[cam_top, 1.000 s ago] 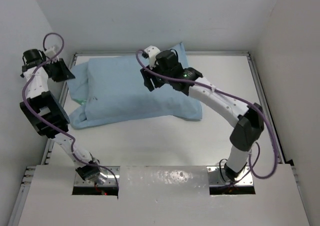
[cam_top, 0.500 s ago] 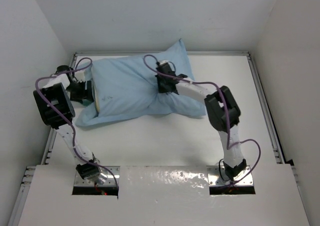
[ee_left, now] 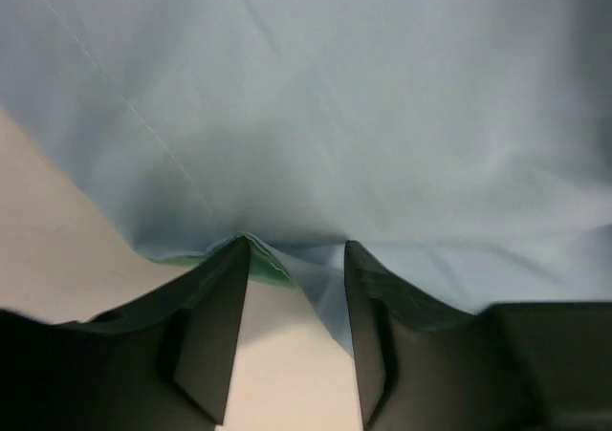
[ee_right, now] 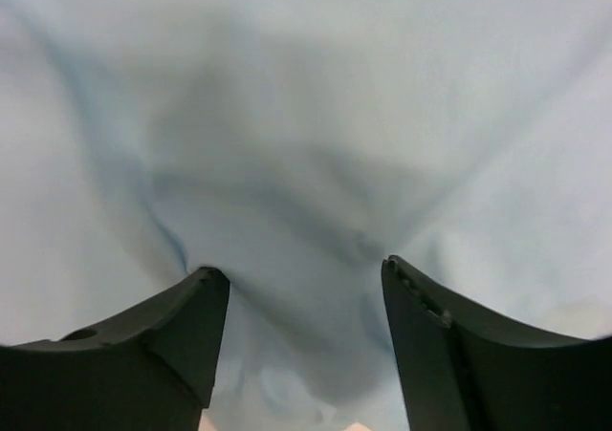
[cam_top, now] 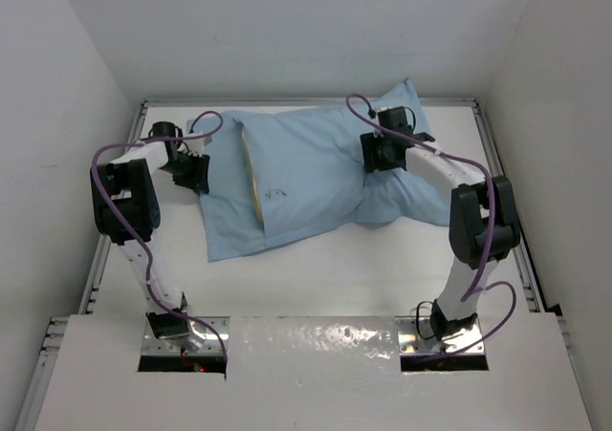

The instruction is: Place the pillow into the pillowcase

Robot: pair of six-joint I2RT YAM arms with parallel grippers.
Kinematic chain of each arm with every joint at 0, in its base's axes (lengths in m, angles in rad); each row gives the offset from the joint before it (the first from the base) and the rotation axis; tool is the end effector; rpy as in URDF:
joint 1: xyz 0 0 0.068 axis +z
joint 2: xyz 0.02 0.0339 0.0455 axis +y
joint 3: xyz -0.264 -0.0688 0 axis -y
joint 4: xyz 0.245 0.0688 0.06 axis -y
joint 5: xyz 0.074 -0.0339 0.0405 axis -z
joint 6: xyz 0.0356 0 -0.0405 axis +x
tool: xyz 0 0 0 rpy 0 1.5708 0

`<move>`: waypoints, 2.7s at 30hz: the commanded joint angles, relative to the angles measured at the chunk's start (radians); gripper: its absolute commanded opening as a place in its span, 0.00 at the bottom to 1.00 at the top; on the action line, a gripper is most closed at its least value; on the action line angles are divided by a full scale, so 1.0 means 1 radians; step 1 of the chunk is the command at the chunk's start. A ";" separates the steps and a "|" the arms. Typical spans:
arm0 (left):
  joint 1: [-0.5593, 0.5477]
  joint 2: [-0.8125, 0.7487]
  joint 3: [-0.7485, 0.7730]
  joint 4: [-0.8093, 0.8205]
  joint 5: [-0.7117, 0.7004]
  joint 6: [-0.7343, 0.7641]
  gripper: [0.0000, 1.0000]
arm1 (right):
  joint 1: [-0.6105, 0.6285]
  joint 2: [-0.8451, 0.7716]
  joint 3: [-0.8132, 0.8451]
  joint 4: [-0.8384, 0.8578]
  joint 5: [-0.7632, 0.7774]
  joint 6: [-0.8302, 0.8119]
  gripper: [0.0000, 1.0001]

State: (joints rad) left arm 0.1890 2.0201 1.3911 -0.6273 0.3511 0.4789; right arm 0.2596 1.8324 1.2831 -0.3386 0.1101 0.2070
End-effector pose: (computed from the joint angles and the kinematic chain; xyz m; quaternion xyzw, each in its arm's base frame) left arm 0.3965 0.0634 0.1535 0.1675 0.9583 -0.1124 0.2022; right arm 0.3853 0.0983 0.2069 -0.0063 0.9410 0.0269 0.3373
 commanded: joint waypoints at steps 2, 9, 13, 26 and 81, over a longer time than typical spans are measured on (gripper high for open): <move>0.015 -0.061 0.076 -0.113 0.031 0.026 0.48 | 0.059 -0.051 0.207 -0.102 -0.001 -0.089 0.68; -0.080 -0.129 0.224 -0.063 0.126 -0.072 0.52 | 0.346 -0.043 0.295 0.134 0.119 0.092 0.16; -0.137 0.021 0.264 -0.098 0.078 -0.103 0.54 | 0.449 0.131 0.462 0.124 0.137 0.141 0.39; -0.209 0.180 0.117 0.176 -0.133 -0.238 0.95 | 0.584 0.436 0.474 0.128 0.385 0.219 0.99; -0.295 0.026 0.103 0.121 -0.070 -0.082 0.77 | 0.394 0.209 0.079 0.561 -0.197 0.589 0.00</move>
State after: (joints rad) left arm -0.0956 2.0365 1.4975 -0.6308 0.4084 0.4145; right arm 0.6392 2.0468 1.3453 0.1410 -0.0559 0.7612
